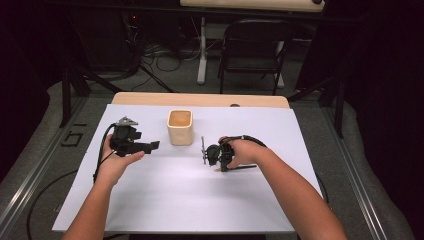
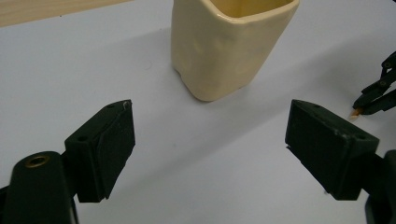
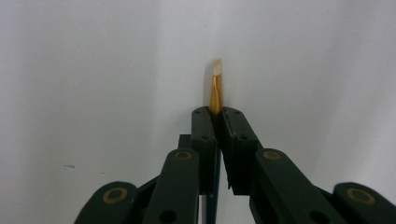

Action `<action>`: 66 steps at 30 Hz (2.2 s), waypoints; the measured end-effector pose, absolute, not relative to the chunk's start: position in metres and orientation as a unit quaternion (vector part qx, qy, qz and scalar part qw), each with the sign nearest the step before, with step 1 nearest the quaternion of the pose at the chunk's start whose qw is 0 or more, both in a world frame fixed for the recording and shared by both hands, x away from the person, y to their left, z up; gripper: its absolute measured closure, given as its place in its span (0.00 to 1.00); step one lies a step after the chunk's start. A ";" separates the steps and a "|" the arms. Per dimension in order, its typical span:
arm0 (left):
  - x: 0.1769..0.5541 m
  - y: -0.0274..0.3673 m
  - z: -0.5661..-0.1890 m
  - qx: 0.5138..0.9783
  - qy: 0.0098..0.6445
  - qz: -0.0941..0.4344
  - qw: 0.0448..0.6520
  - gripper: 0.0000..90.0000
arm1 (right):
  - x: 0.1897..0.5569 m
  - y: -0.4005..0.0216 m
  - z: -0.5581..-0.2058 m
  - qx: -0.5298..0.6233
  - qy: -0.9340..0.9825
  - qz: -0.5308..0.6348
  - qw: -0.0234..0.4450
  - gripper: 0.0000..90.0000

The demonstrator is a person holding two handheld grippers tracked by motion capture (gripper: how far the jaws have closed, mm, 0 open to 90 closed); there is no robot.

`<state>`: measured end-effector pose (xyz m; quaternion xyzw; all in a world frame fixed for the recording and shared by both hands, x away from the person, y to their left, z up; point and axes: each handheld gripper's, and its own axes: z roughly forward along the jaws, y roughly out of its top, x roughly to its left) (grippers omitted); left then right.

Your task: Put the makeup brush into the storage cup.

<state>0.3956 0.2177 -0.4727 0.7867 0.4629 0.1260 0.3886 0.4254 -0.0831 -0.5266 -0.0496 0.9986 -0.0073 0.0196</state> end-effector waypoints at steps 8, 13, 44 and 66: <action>0.396 0.217 -0.473 0.786 0.464 0.126 0.388 0.18 | 0.425 -0.083 -0.526 -0.051 0.998 -0.010 0.024 0.93; 0.396 0.217 -0.473 0.786 0.464 0.126 0.388 0.18 | 0.425 -0.083 -0.525 -0.050 0.998 -0.010 0.027 0.94; 0.394 0.216 -0.473 0.789 0.452 0.133 0.393 0.22 | 0.424 -0.096 -0.468 0.028 0.986 0.143 0.083 0.94; 0.391 0.214 -0.471 0.792 0.441 0.144 0.398 0.26 | 0.419 -0.120 -0.450 0.133 0.941 0.295 0.104 0.94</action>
